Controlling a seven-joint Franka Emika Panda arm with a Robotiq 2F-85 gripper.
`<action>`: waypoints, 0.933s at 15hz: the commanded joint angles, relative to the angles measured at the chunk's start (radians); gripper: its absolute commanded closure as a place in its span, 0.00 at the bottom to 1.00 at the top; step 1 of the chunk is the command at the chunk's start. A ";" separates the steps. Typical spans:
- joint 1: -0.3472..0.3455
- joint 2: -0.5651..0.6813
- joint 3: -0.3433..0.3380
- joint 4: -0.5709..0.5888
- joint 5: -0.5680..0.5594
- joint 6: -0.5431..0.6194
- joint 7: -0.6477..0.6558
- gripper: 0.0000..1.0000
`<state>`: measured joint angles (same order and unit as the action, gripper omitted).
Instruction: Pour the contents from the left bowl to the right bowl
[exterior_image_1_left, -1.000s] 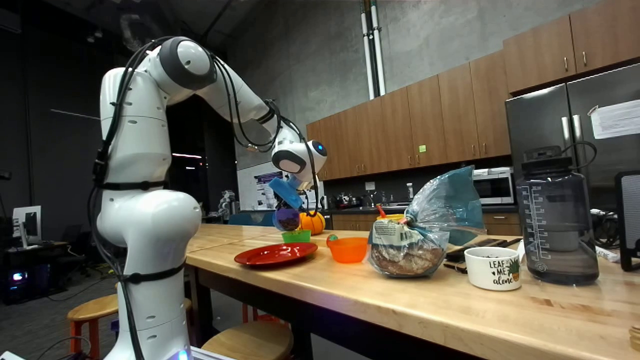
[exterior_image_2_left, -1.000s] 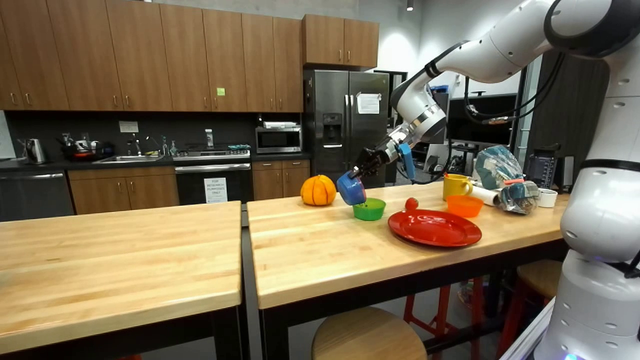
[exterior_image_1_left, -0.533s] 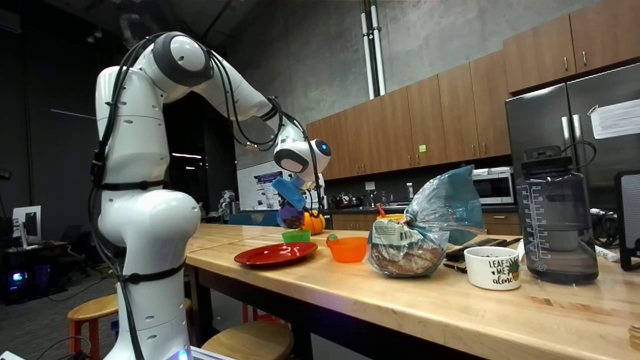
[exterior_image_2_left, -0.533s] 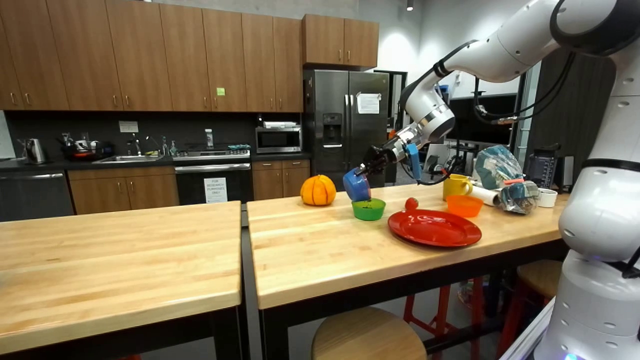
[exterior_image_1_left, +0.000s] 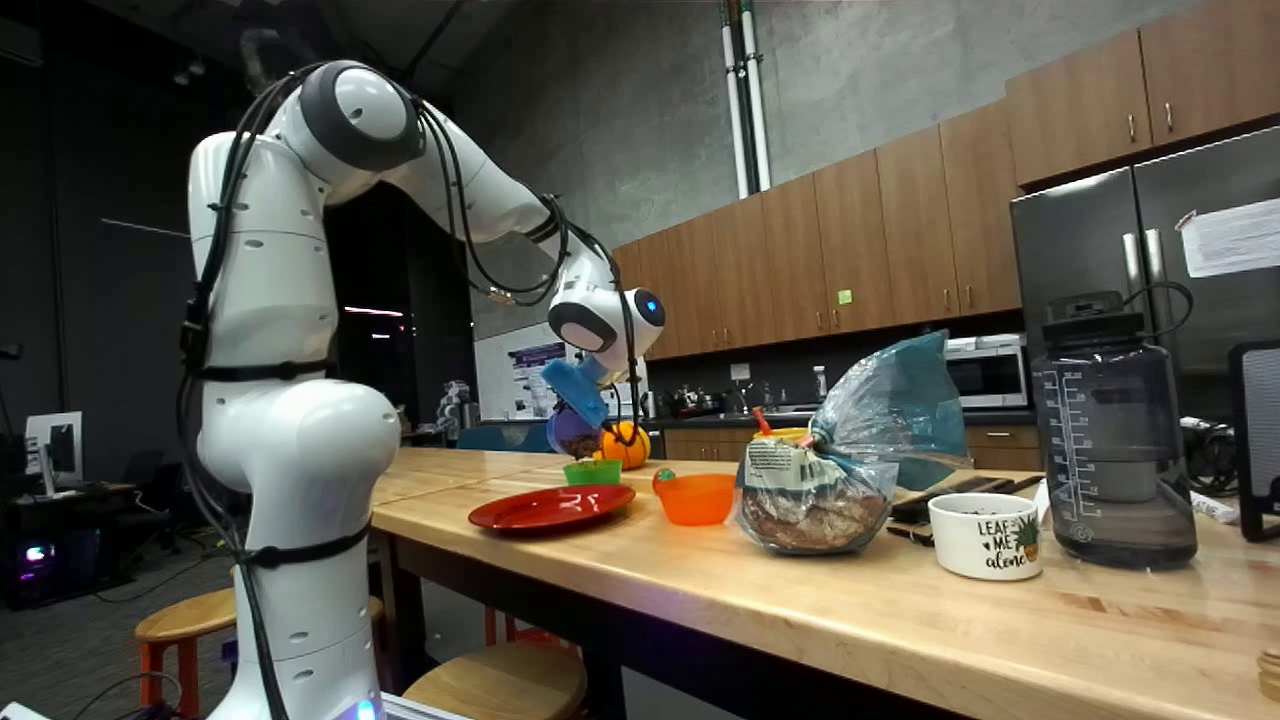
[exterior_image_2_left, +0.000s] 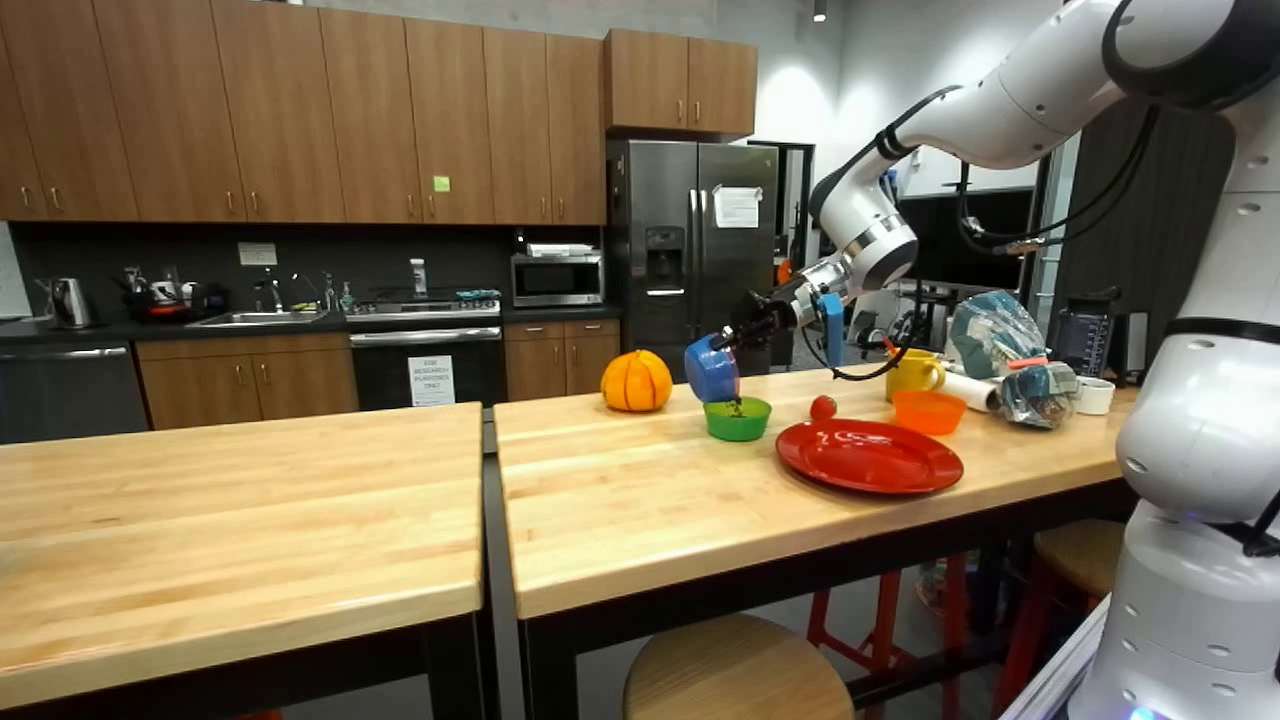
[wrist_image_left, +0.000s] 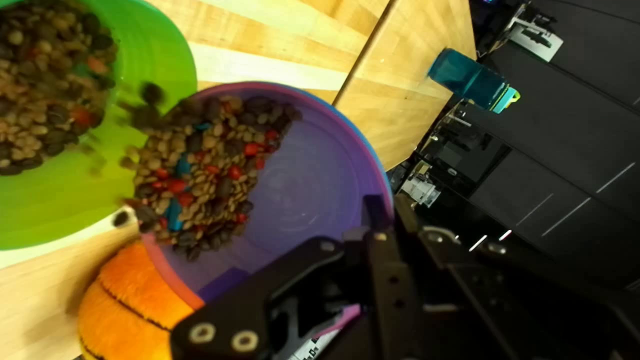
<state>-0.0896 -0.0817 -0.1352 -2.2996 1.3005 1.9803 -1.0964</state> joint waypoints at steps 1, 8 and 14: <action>-0.018 -0.027 -0.007 -0.030 0.049 -0.050 -0.055 0.98; -0.037 -0.025 -0.018 -0.056 0.105 -0.112 -0.127 0.98; -0.059 -0.026 -0.035 -0.087 0.151 -0.160 -0.186 0.98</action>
<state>-0.1290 -0.0818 -0.1612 -2.3570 1.4196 1.8541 -1.2461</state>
